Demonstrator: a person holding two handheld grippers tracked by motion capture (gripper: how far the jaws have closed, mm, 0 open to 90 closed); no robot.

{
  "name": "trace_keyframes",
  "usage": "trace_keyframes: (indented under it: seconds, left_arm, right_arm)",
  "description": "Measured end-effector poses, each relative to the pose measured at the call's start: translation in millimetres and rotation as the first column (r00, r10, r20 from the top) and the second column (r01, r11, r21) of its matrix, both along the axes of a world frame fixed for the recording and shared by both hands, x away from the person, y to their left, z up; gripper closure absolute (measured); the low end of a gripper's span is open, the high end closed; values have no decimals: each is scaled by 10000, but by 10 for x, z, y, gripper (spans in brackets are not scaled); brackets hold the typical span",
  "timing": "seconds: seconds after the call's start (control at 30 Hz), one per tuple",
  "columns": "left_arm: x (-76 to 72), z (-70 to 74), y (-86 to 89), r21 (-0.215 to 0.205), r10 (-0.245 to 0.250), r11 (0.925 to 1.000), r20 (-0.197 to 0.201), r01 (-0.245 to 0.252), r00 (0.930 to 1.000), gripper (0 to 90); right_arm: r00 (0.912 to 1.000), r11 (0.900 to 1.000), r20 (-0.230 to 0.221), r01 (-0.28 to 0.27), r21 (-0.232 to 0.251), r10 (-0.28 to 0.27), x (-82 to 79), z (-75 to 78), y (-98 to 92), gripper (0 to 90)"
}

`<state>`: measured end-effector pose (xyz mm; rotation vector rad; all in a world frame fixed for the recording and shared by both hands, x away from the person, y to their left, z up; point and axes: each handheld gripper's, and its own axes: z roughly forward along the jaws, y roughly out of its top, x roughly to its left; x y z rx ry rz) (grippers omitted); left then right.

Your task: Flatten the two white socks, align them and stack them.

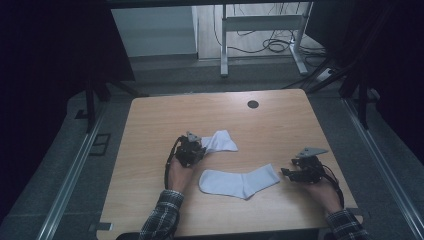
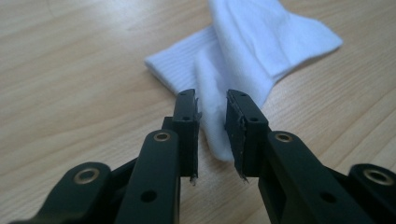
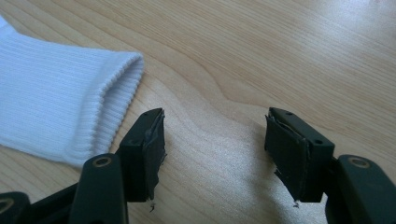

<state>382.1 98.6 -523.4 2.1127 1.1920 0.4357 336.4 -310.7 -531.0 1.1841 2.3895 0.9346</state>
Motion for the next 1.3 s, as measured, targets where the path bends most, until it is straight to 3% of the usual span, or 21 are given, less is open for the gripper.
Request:
trace_keyframes:
  seconds: [0.27, 0.4, 0.57, 0.6, 0.77, 1.0, 1.2, 1.3]
  left_arm:
    - [-3, -19, -50, 219, -116, 9997, -188, 120, 9998, 860]
    - [-13, 78, -67, 78, -119, 9999, 69, 118, 9999, 863]
    - [3, 328, -119, -370, -202, 9991, 534, 222, 9984, 862]
    - [3, 328, -119, -370, -202, 9991, 534, 222, 9984, 862]
    - [52, 589, -231, -623, -383, 9971, 848, 437, 9957, 862]
    - [96, 778, -400, -820, -670, 9938, 1040, 757, 9923, 862]
    - [117, 988, -654, -837, -1165, 9882, 1351, 1285, 9840, 862]
    - [110, 1183, -822, -1030, -1451, 9811, 1681, 1638, 9750, 862]
  right_arm:
    - [10000, 10000, 8, 7, 4, -7, -1, -1, 1, 381]
    - [10000, 10000, 10, 13, 2, -13, -1, -1, 2, 380]
    - [10000, 10000, 13, 10, 13, -10, -2, -2, 4, 377]
    - [10000, 10000, 13, 10, 13, -10, -2, -2, 4, 377]
    - [10000, 10000, 18, -8, 16, 8, -1, -4, 6, 371]
    - [10000, 10000, 37, -20, 7, 20, -1, -5, 6, 369]
    - [10000, 10000, 39, -16, 12, 16, -3, -7, 10, 364]
    - [10000, 10000, 55, -26, 20, 26, -3, -8, 9, 363]
